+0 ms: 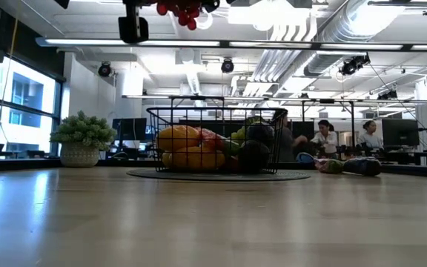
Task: Build produce basket
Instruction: Put the red grapes into the wire basket
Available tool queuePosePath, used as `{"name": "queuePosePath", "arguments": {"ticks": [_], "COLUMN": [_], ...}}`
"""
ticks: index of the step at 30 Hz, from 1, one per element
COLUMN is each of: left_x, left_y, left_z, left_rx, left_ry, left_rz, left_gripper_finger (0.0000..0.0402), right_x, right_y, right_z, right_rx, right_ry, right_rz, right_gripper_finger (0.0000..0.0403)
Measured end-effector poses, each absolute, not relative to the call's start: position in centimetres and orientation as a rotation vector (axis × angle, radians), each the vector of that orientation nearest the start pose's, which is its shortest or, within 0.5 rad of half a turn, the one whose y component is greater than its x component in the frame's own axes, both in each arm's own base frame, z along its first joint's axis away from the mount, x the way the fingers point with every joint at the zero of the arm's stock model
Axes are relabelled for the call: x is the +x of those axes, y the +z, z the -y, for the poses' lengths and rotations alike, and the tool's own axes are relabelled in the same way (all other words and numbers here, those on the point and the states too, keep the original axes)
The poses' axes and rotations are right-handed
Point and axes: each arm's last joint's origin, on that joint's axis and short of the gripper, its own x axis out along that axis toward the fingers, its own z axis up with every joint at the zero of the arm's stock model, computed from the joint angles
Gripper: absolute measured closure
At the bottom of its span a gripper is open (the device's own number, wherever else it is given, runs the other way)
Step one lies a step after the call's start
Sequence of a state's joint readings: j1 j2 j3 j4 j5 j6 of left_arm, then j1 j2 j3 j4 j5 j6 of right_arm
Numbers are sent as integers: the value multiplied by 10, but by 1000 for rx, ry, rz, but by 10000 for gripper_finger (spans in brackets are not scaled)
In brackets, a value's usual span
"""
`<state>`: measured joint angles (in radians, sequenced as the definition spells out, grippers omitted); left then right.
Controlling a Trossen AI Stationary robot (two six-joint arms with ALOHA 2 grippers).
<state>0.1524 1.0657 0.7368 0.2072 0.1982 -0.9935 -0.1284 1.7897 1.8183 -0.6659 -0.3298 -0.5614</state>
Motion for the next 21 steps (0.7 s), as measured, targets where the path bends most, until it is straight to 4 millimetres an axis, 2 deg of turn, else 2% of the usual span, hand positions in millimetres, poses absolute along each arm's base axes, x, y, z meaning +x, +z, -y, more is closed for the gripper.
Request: {"name": "queuePosePath", "arguments": {"ticks": [16,21], "left_x": [239,242], "left_y": [311,308], "left_z": [-31,-32], "left_rx": [-966,-960], "left_ry": [-26,-23], "left_rz": [-19,-23], "left_gripper_finger": [392,392], "right_x": [399,398], "right_y": [376,375], "right_z": [43,43], "right_rx": [-298,-297], "right_ry": [264,265], "right_rz": [-521,-527], "right_gripper_finger": [157,190]}}
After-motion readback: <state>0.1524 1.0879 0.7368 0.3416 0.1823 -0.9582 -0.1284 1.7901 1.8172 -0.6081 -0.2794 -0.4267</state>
